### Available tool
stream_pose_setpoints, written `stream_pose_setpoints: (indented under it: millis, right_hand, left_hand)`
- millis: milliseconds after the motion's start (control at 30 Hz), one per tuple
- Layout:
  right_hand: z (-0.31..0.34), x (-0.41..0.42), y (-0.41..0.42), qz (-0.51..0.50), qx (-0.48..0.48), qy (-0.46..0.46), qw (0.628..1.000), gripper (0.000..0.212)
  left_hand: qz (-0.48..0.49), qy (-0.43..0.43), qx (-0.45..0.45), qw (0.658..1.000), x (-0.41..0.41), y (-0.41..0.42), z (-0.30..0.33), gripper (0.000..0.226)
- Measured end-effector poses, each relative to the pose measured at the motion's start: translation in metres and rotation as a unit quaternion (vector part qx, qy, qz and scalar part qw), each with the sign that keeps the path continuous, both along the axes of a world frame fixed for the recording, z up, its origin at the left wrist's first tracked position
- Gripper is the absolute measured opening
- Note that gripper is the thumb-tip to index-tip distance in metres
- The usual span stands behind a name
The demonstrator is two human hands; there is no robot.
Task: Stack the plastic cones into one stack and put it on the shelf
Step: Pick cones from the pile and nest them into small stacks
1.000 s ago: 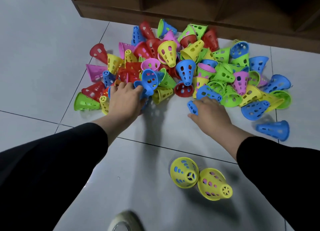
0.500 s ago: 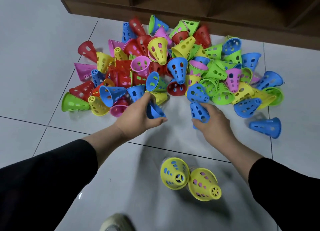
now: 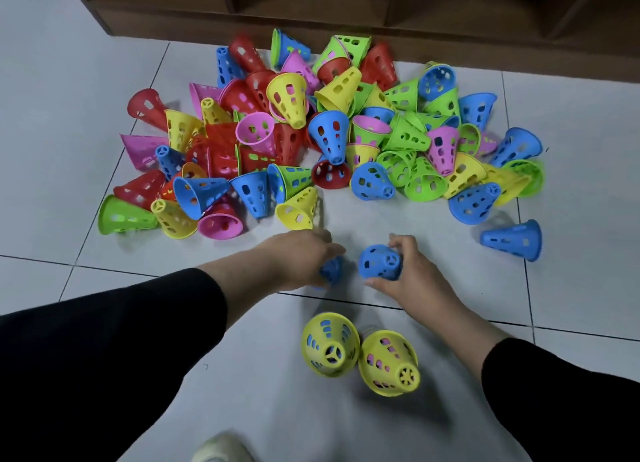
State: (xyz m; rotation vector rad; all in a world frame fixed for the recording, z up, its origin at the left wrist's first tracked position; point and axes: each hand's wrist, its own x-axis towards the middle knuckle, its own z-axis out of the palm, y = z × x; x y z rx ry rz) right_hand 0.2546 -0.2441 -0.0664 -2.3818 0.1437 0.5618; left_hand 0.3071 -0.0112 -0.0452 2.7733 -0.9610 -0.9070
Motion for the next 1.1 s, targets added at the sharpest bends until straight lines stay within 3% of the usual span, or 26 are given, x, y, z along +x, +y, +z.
stream_pose_setpoints:
  millis: [100,200,400,633,800,1100]
  right_hand:
    - [0.012,-0.001,-0.001,-0.029,0.053,-0.054,0.997,0.076]
    - [0.015,0.018,-0.003,-0.045,0.031,-0.161,0.985,0.056]
    - [0.012,0.075,0.000,0.087,-0.077,-0.129,0.985,0.070]
    - [0.018,0.104,0.008,0.195,-0.184,-0.150,0.952,0.064]
    - [0.017,0.106,0.019,0.239,-0.208,-0.183,0.931,0.052]
    - [0.018,0.100,0.021,0.205,-0.215,-0.171,0.939,0.051]
  left_hand:
    - [0.089,-0.169,-0.138,0.972,-0.010,0.015,0.005,0.058]
    - [0.251,-0.258,-0.150,0.921,0.003,0.026,0.006,0.046]
    - [0.306,-0.144,0.025,0.941,0.036,0.018,-0.001,0.062]
    - [0.306,-0.084,0.082,0.945,0.043,0.003,-0.006,0.061]
    - [0.374,-0.019,0.007,0.927,0.037,0.014,-0.002,0.058]
    - [0.461,-0.004,-0.283,0.841,-0.010,0.037,0.030,0.044]
